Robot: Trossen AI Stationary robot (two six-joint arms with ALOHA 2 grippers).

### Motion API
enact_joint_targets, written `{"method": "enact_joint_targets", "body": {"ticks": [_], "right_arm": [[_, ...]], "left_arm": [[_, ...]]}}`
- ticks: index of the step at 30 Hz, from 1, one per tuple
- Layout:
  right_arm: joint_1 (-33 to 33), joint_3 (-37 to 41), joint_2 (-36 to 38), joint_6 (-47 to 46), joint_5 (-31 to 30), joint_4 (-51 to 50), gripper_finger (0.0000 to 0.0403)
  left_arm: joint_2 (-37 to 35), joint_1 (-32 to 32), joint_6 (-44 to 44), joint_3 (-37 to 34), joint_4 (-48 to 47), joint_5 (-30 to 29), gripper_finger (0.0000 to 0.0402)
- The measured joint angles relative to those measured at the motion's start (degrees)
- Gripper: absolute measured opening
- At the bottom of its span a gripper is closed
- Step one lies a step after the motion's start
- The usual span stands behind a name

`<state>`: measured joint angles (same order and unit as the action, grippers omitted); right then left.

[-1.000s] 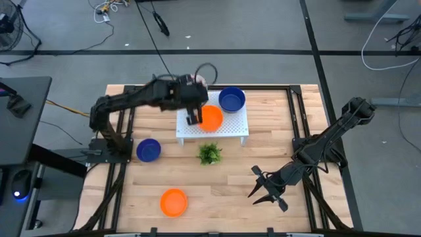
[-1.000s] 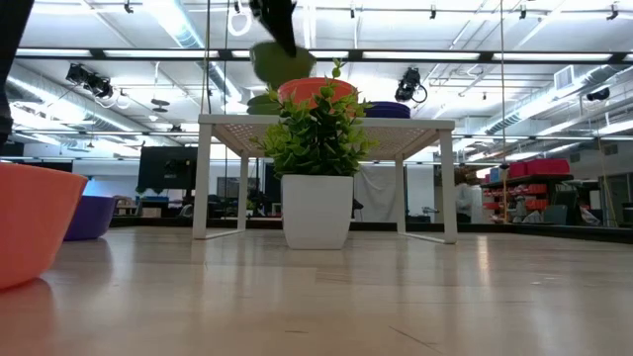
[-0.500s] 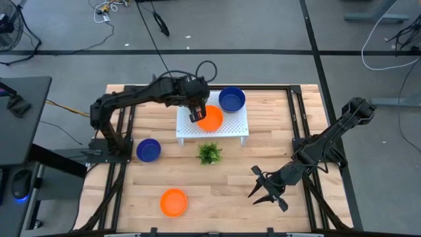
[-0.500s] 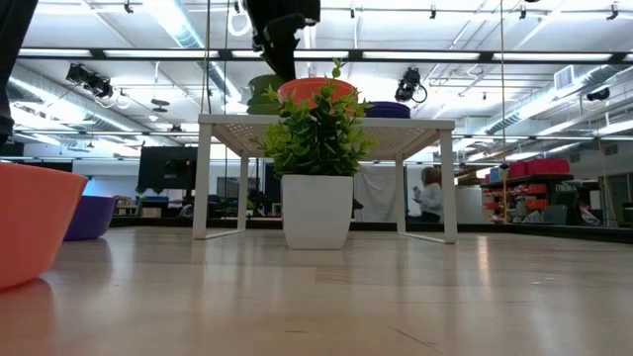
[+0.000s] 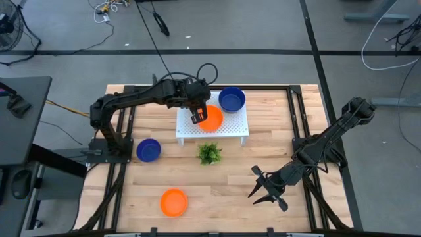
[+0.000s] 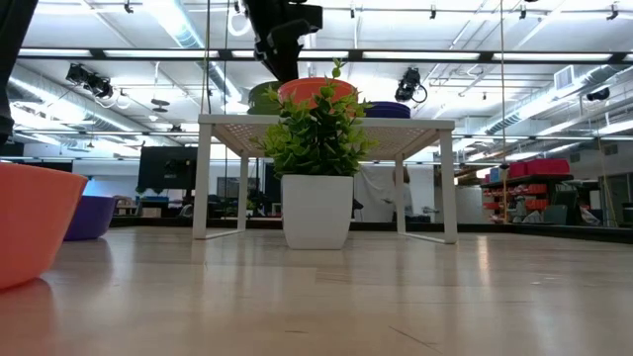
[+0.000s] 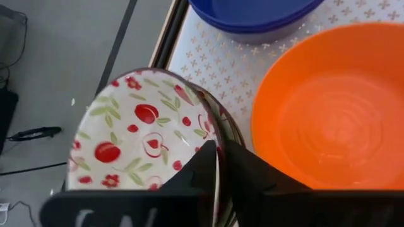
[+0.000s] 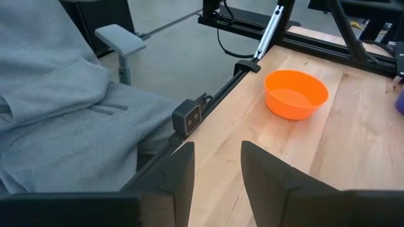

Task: Pick & Place Mini bowls
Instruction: Stack the white bowl on top of the white bowl on the shelf

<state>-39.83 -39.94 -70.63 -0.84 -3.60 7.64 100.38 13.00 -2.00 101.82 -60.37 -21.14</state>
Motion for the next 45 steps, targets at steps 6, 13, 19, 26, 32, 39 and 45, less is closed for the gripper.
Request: {"method": "enact_joint_targets", "body": {"ticks": [6, 13, 19, 26, 32, 39, 45], "right_arm": [[0.0, 0.0, 0.0, 0.2, 0.0, 0.0, 0.013], [0.0, 0.0, 0.0, 0.2, 0.0, 0.0, 0.013], [0.0, 0.0, 0.0, 1.1, -0.1, 0.0, 0.013], [0.0, 0.0, 0.0, 0.5, -0.2, 0.0, 0.013], [0.0, 0.0, 0.0, 0.4, -0.2, 0.0, 0.013], [0.0, 0.0, 0.0, 0.4, -0.2, 0.0, 0.013], [0.0, 0.0, 0.0, 0.6, -0.1, -0.1, 0.013]], "left_arm": [[0.0, 0.0, -0.1, 0.0, 1.3, 0.9, 0.0109], [0.0, -0.2, 0.0, 2.1, -0.3, 1.5, 0.0165], [-0.1, -1.1, 0.0, 6.9, -1.7, 1.5, 0.0145], [-0.1, 0.3, -0.1, 3.9, -0.6, 1.5, 0.0052], [0.0, 0.5, -2.1, -0.3, 4.3, 1.5, 0.0008], [0.0, 1.0, -3.2, -2.2, 7.0, 1.8, 0.0005], [-1.5, -0.2, -3.2, 0.2, 7.7, 1.5, 0.0011]]}}
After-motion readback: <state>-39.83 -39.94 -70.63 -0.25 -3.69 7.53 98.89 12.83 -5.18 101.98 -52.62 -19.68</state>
